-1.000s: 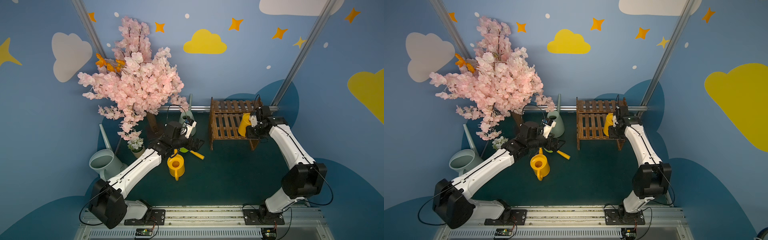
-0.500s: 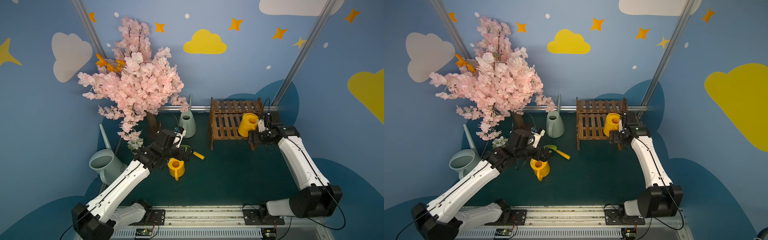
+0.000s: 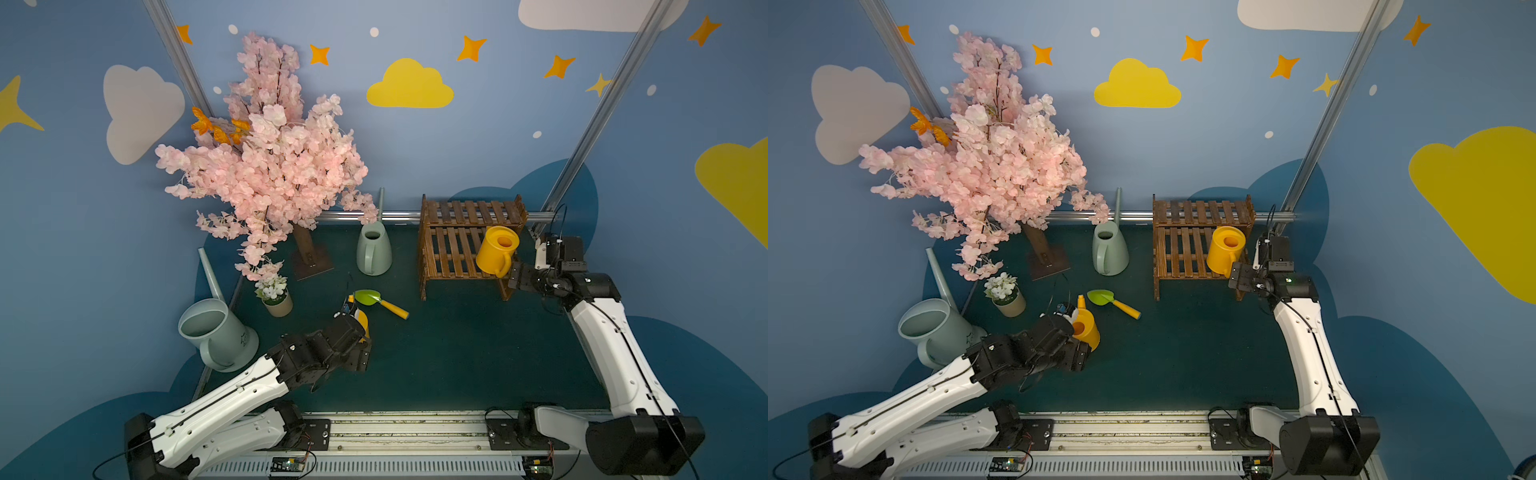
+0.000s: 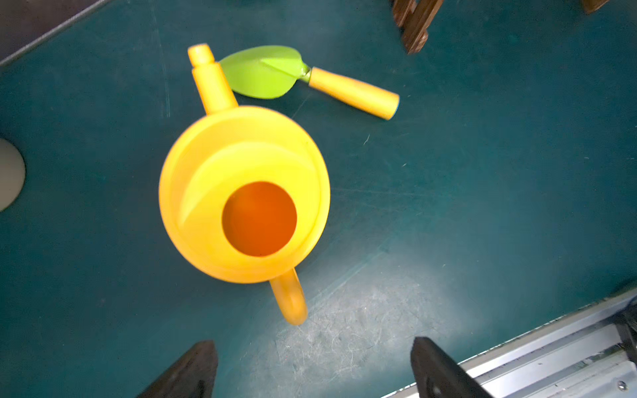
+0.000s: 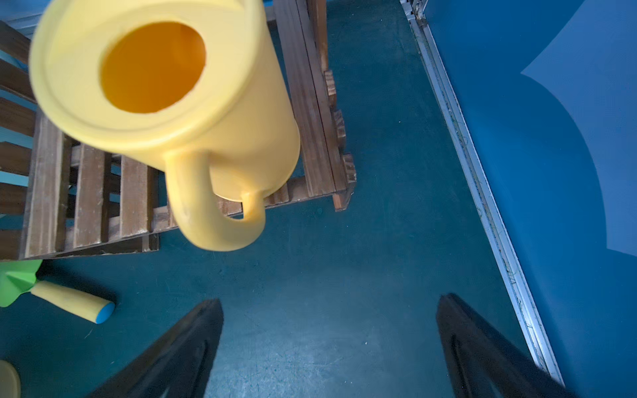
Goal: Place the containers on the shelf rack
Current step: 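Pick up a container from the center of the board.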
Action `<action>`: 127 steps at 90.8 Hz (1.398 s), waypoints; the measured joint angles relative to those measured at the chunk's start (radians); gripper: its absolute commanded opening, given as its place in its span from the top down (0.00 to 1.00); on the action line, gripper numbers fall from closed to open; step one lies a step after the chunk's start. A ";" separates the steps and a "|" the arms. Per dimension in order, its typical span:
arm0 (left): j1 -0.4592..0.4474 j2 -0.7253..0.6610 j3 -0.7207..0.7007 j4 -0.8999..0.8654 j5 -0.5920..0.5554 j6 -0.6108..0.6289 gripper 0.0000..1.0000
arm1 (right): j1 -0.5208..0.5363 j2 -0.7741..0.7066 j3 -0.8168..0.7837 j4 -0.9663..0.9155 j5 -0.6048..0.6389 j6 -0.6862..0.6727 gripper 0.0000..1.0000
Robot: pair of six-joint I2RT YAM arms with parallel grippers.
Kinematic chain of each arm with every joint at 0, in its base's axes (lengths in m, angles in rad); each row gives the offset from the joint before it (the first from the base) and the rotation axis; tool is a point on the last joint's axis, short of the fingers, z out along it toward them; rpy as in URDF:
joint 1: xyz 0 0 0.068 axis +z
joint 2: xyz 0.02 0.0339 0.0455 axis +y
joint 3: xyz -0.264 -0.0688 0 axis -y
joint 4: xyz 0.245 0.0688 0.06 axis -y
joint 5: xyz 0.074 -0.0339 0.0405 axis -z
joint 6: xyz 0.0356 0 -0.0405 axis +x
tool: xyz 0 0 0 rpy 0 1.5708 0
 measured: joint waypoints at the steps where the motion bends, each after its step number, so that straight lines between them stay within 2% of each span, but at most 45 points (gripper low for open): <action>1: -0.005 0.000 -0.005 0.000 -0.006 -0.008 0.11 | 0.000 0.000 0.000 0.001 0.000 0.000 0.02; 16: -0.059 -0.025 -0.100 0.025 -0.099 -0.101 0.15 | -0.006 -0.003 -0.019 0.013 -0.002 0.000 0.02; 28: -0.062 -0.025 -0.171 0.116 -0.146 -0.106 0.16 | -0.012 -0.010 -0.034 0.014 -0.004 0.001 0.02; 34: -0.062 -0.014 -0.206 0.183 -0.166 -0.090 0.19 | -0.014 -0.015 -0.039 0.015 -0.004 0.002 0.02; 44: -0.063 0.007 -0.278 0.325 -0.194 -0.035 0.31 | -0.020 -0.029 -0.047 0.016 -0.004 0.004 0.02; 62: -0.068 0.043 -0.392 0.553 -0.247 0.056 0.37 | -0.035 -0.072 -0.070 0.014 -0.003 0.004 0.02; 77: -0.069 0.097 -0.431 0.681 -0.281 0.107 0.56 | -0.046 -0.096 -0.080 0.013 -0.002 0.005 0.02; 85: -0.069 0.116 -0.439 0.731 -0.288 0.121 0.69 | -0.050 -0.097 -0.080 0.013 -0.002 0.008 0.02; 103: -0.071 0.077 -0.447 0.750 -0.296 0.135 0.88 | -0.051 -0.097 -0.080 0.013 -0.001 0.015 0.02; 127: -0.071 -0.087 -0.423 0.608 -0.290 0.133 0.93 | -0.052 -0.112 -0.080 0.011 -0.001 0.022 0.02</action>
